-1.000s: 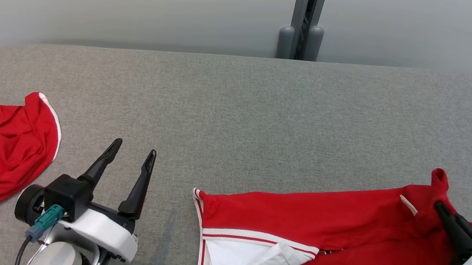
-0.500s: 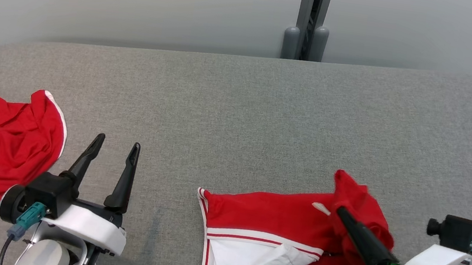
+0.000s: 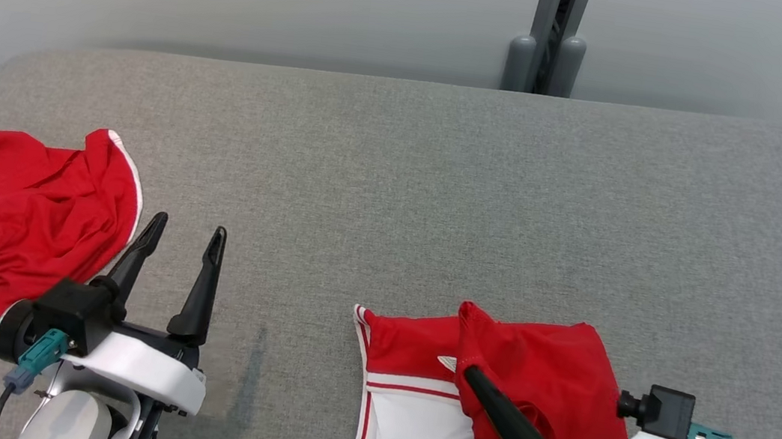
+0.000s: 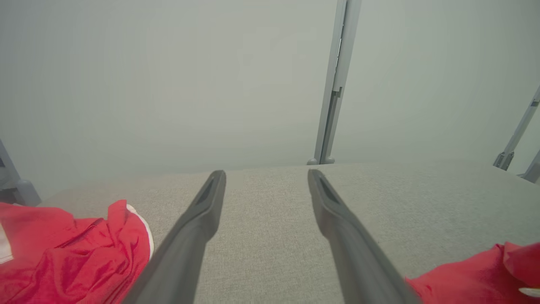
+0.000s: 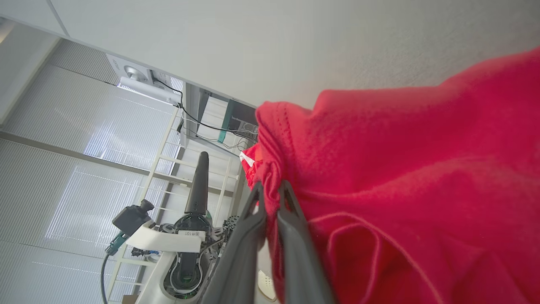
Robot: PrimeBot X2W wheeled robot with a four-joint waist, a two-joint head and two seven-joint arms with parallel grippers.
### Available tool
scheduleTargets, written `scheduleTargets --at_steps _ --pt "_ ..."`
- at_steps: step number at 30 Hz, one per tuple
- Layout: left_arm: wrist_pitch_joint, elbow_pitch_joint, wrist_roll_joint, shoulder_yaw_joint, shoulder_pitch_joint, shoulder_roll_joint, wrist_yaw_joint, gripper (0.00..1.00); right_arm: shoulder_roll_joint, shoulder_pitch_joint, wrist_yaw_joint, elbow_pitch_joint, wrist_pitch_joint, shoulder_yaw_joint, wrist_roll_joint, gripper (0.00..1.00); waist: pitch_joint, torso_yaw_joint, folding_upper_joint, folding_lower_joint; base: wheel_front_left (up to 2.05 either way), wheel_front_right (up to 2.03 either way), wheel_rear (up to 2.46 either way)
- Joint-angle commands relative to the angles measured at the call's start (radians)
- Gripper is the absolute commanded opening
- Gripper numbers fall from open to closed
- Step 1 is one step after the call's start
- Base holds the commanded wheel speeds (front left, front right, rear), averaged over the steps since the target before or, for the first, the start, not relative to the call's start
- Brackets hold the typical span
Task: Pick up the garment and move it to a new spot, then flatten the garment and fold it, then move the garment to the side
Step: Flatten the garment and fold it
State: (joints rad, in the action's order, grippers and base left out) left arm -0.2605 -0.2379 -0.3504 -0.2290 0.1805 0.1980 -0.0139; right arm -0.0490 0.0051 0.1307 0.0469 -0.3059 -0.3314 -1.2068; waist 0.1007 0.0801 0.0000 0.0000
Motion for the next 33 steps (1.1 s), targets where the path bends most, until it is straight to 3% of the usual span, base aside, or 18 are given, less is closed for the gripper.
scheduleTargets --at_steps 1,11,12,13,14,24,29,33 --pt "-0.006 -0.003 0.006 0.007 0.013 0.000 -0.006 1.00 -0.004 -0.018 0.000 -0.013 0.015 -0.009 -0.013 0.00 0.008 0.010 0.0000 0.0000 0.00 0.00 0.00" --pt "-0.006 -0.019 0.028 0.021 0.031 -0.023 -0.024 1.00 -0.004 -0.107 0.000 -0.206 0.112 -0.106 -0.031 0.00 0.042 0.059 0.0000 0.0000 0.00 0.00 0.00" --pt "-0.006 -0.020 0.030 0.023 0.033 -0.025 -0.026 1.00 -0.004 -0.114 0.000 -0.221 0.114 -0.116 -0.031 0.22 0.044 0.062 0.0000 0.0000 0.00 0.00 0.00" --pt "-0.006 -0.020 0.032 0.025 0.034 -0.026 -0.027 1.00 -0.004 -0.120 0.000 -0.229 0.113 -0.123 -0.033 0.52 0.046 0.063 0.0000 0.0000 0.00 0.00 0.00" --pt "-0.006 -0.022 0.033 0.027 0.033 -0.029 -0.028 1.00 -0.004 -0.125 0.000 -0.236 0.111 -0.131 -0.043 1.00 0.047 0.065 0.0000 0.0000 0.00 0.00 0.00" --pt "-0.006 -0.037 0.047 0.051 0.022 -0.039 -0.038 1.00 -0.006 -0.126 0.000 -0.166 -0.008 -0.214 -0.068 1.00 0.032 0.054 0.0000 0.0000 0.00 0.00 0.00" --pt "-0.006 -0.039 0.054 0.059 0.016 -0.044 -0.042 1.00 -0.005 -0.117 0.000 -0.068 -0.064 -0.167 -0.070 1.00 0.021 0.039 0.0000 0.0000 0.00 0.00 0.00" --pt "-0.005 -0.039 0.059 0.065 0.013 -0.045 -0.046 1.00 -0.005 -0.133 0.000 0.027 -0.070 -0.072 -0.032 1.00 0.018 0.029 0.0000 0.0000 0.00 0.00 0.00"
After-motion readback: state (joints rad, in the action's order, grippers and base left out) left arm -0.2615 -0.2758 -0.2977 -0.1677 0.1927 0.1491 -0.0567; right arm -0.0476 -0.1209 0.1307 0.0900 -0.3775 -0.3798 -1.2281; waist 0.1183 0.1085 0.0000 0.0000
